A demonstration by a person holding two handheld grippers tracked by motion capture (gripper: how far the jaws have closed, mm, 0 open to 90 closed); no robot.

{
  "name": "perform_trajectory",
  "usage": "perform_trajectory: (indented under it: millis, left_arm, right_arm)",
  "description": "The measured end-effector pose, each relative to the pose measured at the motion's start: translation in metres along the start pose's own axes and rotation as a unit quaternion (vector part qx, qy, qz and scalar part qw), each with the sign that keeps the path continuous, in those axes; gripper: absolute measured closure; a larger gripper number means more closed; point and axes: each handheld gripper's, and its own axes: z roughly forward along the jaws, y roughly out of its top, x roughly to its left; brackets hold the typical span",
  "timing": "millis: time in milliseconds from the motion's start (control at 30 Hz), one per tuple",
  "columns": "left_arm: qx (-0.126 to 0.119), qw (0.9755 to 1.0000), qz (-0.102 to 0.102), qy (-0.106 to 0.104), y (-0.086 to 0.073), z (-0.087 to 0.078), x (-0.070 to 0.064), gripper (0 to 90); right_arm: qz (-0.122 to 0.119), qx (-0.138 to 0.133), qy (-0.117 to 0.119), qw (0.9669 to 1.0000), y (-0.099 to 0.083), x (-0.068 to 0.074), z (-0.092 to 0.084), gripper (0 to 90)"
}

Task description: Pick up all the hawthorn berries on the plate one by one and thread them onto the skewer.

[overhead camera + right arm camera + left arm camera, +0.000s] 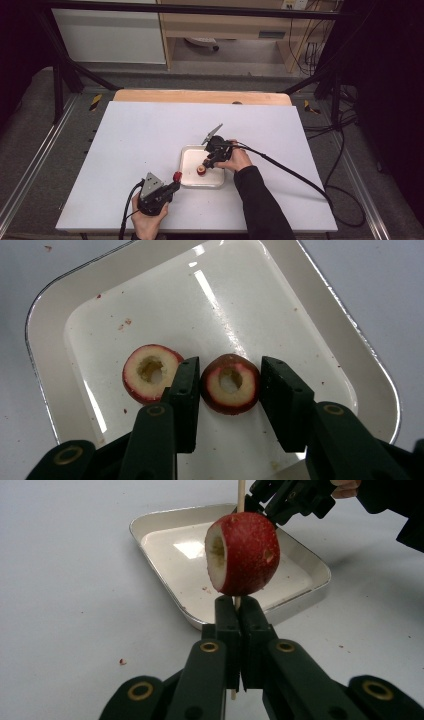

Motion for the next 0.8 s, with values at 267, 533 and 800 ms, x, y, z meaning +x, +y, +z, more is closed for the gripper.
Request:
perform_trajectory:
  millis: [267,533,800]
  left_arm:
    - [-0.006,1.0000,-0.001,-0.002,0.000,0.000,-0.003,88.7]
    - [-0.011,0.9998,-0.010,-0.012,0.002,0.003,-0.011,88.7]
    - [-0.018,0.9996,-0.014,-0.016,0.006,0.008,-0.024,88.7]
  right_arm:
    - [0.047,-0.033,0.002,0.9984,0.001,0.004,-0.015,61.4]
    - [0.128,-0.159,0.013,0.9788,-0.005,0.012,-0.051,61.5]
    - [0.230,-0.309,0.060,0.9211,-0.031,0.023,-0.079,61.5]
